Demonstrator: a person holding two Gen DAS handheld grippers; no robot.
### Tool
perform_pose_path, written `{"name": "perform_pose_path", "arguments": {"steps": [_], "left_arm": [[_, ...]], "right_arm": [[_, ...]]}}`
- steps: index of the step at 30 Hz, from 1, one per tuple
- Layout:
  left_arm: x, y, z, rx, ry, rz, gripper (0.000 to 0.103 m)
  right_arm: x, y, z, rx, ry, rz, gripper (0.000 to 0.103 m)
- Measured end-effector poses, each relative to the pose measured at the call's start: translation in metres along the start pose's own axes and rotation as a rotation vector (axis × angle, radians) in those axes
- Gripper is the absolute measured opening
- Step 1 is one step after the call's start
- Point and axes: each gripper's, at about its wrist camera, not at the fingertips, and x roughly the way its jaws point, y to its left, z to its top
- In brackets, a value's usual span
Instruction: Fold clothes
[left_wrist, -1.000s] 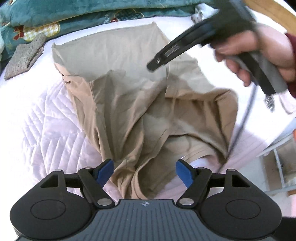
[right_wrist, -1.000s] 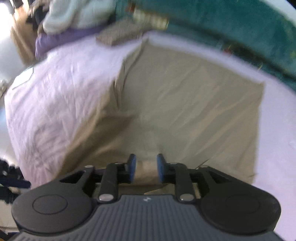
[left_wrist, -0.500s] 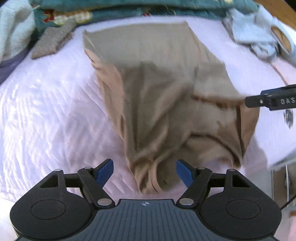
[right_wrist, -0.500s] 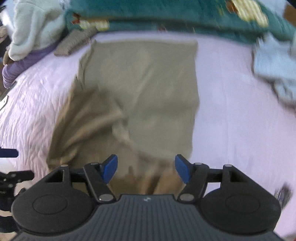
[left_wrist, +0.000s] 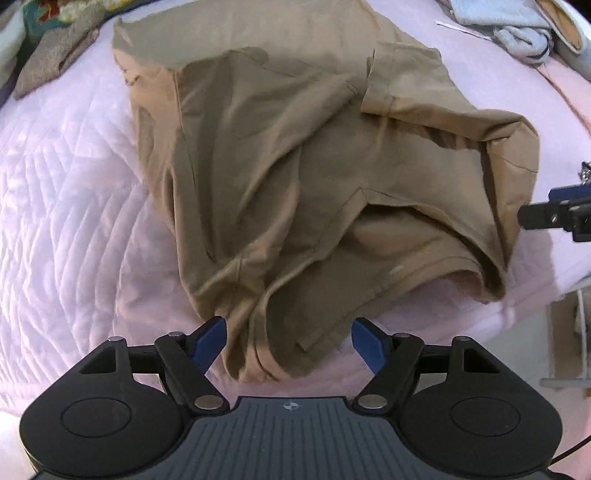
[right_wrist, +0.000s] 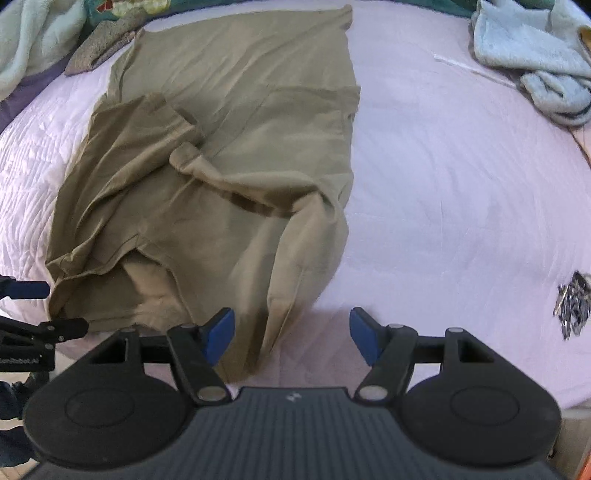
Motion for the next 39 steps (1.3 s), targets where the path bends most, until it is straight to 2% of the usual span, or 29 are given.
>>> {"name": "perform_pose_path", "arguments": {"steps": [3, 11, 16, 17, 18, 19, 20, 21, 22, 23, 26, 30, 39], "left_arm": [[0.007, 0.003, 0.004, -0.034, 0.0, 0.011, 0.075], [0.026, -0.006, -0.002, -0.016, 0.017, 0.05, 0.076], [0.027, -0.012, -0.006, -0.023, 0.014, 0.06, 0.074], [0.026, -0.014, -0.007, -0.021, 0.007, 0.053, 0.068], [0.025, -0.015, -0.008, -0.019, 0.001, 0.042, 0.063], [0.024, -0.017, -0.009, -0.015, -0.006, 0.034, 0.055], [0.023, -0.017, -0.01, -0.011, -0.013, 0.032, 0.05], [0.022, -0.017, -0.01, -0.012, -0.018, 0.04, 0.038], [0.022, -0.017, -0.01, -0.019, -0.018, 0.059, 0.019], [0.022, -0.015, -0.009, -0.031, -0.018, 0.067, 0.015], [0.02, -0.007, -0.009, -0.064, -0.017, 0.042, 0.009], [0.016, -0.007, -0.012, -0.04, -0.022, 0.038, 0.007], [-0.008, -0.008, -0.017, -0.079, -0.079, 0.048, 0.005]], "right_arm": [[0.008, -0.002, 0.002, 0.011, -0.009, 0.008, 0.069], [0.032, 0.007, 0.011, -0.036, 0.001, 0.016, 0.069], [0.036, 0.007, 0.009, -0.055, 0.0, 0.057, 0.067], [0.036, 0.006, 0.009, -0.059, -0.001, 0.065, 0.056], [0.037, 0.006, 0.009, -0.063, -0.003, 0.074, 0.018], [0.037, 0.006, 0.008, -0.067, -0.004, 0.082, 0.003], [0.038, 0.006, 0.008, -0.071, -0.005, 0.09, 0.004], [0.038, 0.006, 0.008, -0.075, -0.007, 0.099, 0.003], [0.039, 0.006, 0.008, -0.079, -0.008, 0.107, 0.003], [0.038, 0.005, 0.007, -0.085, -0.009, 0.113, 0.003], [0.035, 0.002, 0.008, -0.084, -0.013, 0.12, 0.003], [0.03, -0.003, 0.008, -0.073, -0.018, 0.128, 0.003], [0.024, -0.013, 0.007, -0.075, -0.031, 0.133, 0.003]]}}
